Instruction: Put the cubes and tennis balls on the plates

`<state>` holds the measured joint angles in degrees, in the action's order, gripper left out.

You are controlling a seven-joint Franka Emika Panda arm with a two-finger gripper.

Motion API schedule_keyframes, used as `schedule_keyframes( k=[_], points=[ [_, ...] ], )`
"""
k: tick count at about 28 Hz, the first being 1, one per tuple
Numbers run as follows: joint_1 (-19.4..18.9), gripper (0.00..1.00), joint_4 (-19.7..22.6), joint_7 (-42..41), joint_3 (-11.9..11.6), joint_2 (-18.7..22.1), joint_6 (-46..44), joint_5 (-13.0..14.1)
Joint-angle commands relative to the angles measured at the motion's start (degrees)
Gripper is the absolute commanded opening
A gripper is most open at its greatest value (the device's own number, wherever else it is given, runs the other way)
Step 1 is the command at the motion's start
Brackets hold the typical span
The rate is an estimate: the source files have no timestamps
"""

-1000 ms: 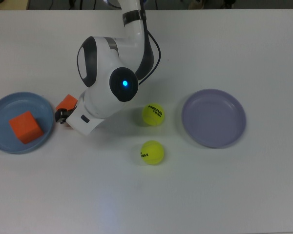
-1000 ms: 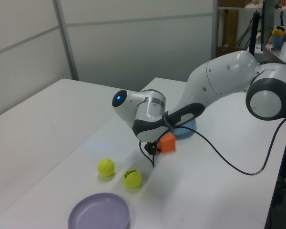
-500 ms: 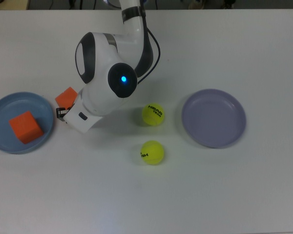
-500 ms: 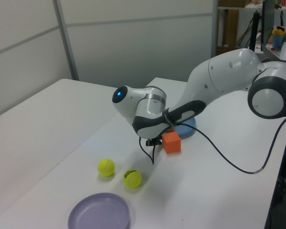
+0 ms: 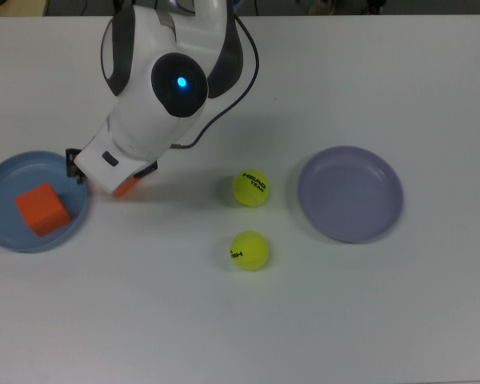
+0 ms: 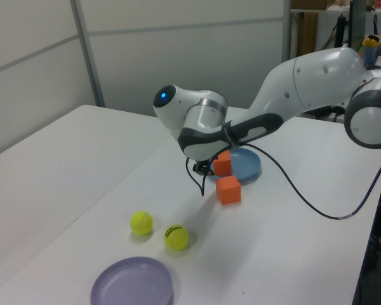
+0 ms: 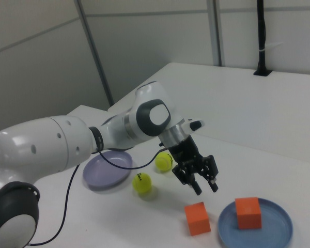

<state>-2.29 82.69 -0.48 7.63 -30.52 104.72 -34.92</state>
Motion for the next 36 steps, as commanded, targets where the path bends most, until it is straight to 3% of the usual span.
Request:
schedule_keyframes(
  k=[1,6,12,19,30,32,33,36],
  points=[
    [-0.2,1.00,2.0,-4.7,0.3,1.9,-6.9,1.2],
    [-1.2,1.00,3.0,-8.7,0.5,1.8,-14.6,0.6],
    [-2.5,1.00,4.8,-8.7,0.5,1.1,-15.3,0.4],
    [-2.8,1.00,4.4,-8.2,0.5,-1.1,-10.8,-0.7],
    [-2.6,0.98,4.1,-4.4,-0.1,-5.1,-3.6,-6.1],
    [-2.6,0.78,4.1,-4.6,-0.1,-5.2,-3.6,-6.6],
    [-2.6,0.43,4.0,-4.6,-0.1,-5.2,-3.6,-6.6],
    [-2.5,0.05,3.9,-4.9,-0.1,-5.2,-3.6,-6.4]
  ],
)
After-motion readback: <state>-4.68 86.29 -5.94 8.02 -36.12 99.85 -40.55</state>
